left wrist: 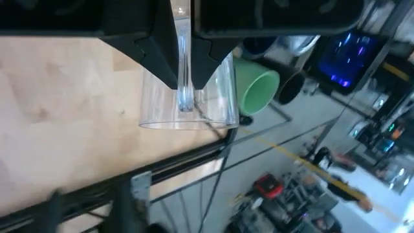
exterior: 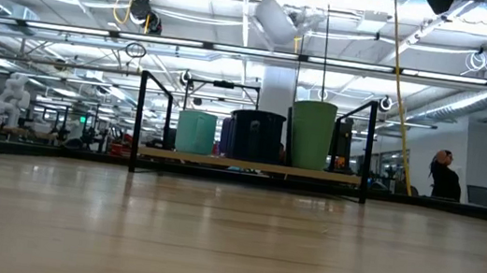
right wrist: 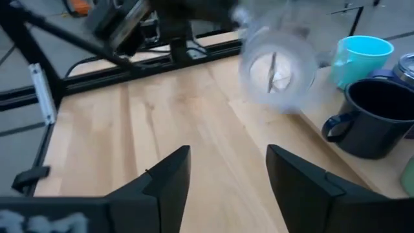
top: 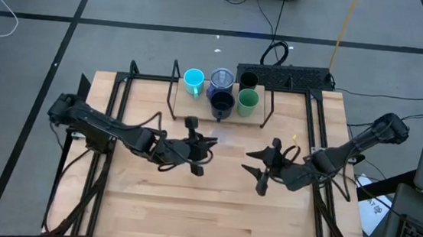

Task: Stack small to large cups/mugs on shelf
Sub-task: Put the transparent mug on the shelf

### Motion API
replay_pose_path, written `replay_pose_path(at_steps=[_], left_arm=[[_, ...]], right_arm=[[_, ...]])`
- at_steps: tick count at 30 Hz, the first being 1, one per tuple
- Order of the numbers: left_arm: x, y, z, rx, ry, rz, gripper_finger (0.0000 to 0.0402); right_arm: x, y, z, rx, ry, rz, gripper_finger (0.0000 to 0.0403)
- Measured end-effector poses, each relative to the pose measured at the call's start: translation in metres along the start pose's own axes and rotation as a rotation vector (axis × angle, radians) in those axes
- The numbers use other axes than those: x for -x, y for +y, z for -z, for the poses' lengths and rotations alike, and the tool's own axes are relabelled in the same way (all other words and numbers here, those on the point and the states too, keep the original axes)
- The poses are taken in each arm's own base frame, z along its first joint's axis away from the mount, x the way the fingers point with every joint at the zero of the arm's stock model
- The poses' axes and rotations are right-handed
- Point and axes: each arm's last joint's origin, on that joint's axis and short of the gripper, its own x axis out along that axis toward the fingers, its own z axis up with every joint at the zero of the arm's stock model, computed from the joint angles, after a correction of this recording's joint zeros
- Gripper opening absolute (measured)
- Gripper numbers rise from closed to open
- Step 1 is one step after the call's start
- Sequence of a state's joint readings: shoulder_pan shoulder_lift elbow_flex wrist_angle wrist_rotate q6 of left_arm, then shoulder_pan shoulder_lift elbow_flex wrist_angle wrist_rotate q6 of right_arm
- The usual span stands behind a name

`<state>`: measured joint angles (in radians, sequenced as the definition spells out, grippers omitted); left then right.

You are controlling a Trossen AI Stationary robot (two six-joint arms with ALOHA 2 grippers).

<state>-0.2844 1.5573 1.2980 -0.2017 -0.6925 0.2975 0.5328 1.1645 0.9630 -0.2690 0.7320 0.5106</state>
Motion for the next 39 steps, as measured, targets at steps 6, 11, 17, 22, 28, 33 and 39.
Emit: replay_pose_path(at_steps=[6, 11, 17, 22, 28, 33, 39], left_arm=[[0.022, 0.020, 0.001, 0.085, 0.048, -0.094, 0.0015], [0.030, 0.025, 0.007, 0.174, 0.094, -0.164, 0.0015], [0.028, 0.020, 0.018, 0.260, 0.135, -0.239, 0.0015], [0.023, 0.010, 0.041, 0.347, 0.165, -0.322, 0.0015], [0.016, -0.001, 0.067, 0.432, 0.158, -0.434, 0.0015], [0.010, -0.011, 0.091, 0.466, 0.115, -0.528, 0.0015], [-0.001, -0.016, 0.120, 0.537, 0.051, -0.561, 0.0015]], right_arm=[[0.007, 0.008, 0.009, 0.016, -0.009, -0.025, 0.0190], [0.008, 0.007, 0.026, 0.010, -0.022, 0.036, 0.0190], [0.004, 0.005, 0.039, 0.008, -0.037, 0.040, 0.0190], [0.002, 0.007, 0.040, 0.066, -0.092, 0.011, 0.0190], [0.003, 0.010, 0.035, 0.128, -0.140, -0.006, 0.0189], [0.003, 0.009, 0.033, 0.131, -0.171, 0.049, 0.0189], [0.001, 0.007, 0.032, 0.144, -0.178, 0.077, 0.0189]])
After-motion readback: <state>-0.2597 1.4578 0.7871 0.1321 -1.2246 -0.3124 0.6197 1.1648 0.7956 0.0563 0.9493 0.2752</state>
